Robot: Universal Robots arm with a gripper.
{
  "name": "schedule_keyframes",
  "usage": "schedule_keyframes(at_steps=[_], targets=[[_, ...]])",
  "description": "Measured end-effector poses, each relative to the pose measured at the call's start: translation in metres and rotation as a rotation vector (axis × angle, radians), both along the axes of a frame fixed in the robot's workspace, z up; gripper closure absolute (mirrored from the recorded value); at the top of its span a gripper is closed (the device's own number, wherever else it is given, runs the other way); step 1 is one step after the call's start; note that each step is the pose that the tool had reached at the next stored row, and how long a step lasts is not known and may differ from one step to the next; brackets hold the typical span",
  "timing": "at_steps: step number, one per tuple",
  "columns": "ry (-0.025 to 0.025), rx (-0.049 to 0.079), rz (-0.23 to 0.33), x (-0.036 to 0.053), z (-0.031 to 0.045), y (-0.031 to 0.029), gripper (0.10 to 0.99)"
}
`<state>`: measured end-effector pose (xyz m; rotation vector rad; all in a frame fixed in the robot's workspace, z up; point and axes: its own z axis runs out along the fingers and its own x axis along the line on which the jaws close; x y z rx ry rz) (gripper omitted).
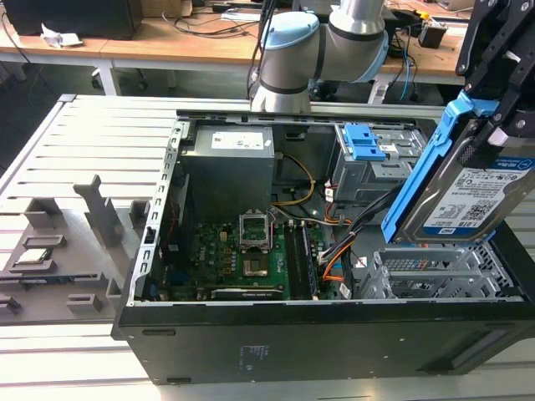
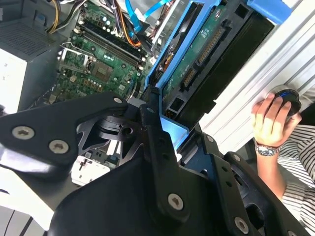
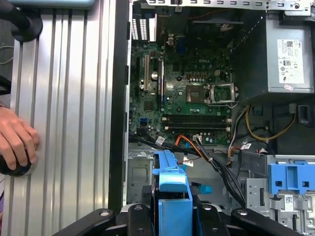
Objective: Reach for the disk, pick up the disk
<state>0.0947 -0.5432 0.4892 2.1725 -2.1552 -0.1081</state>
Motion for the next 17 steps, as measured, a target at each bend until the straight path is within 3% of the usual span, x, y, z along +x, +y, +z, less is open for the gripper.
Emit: schedule_keyframes(at_steps=[2, 9, 13, 17], targets=[[0.0011, 0.0, 0.0, 0.0018, -0.0012, 0.0, 0.718], [0.007, 0.0, 0.0, 0.021, -0.0036, 0.0, 0.718], [0.0098, 0.0, 0.0, 0.0255, -0.0052, 0.0, 0.718], [0.0158, 0.0, 0.0, 0.0294, -0.0103, 0.0, 0.718]])
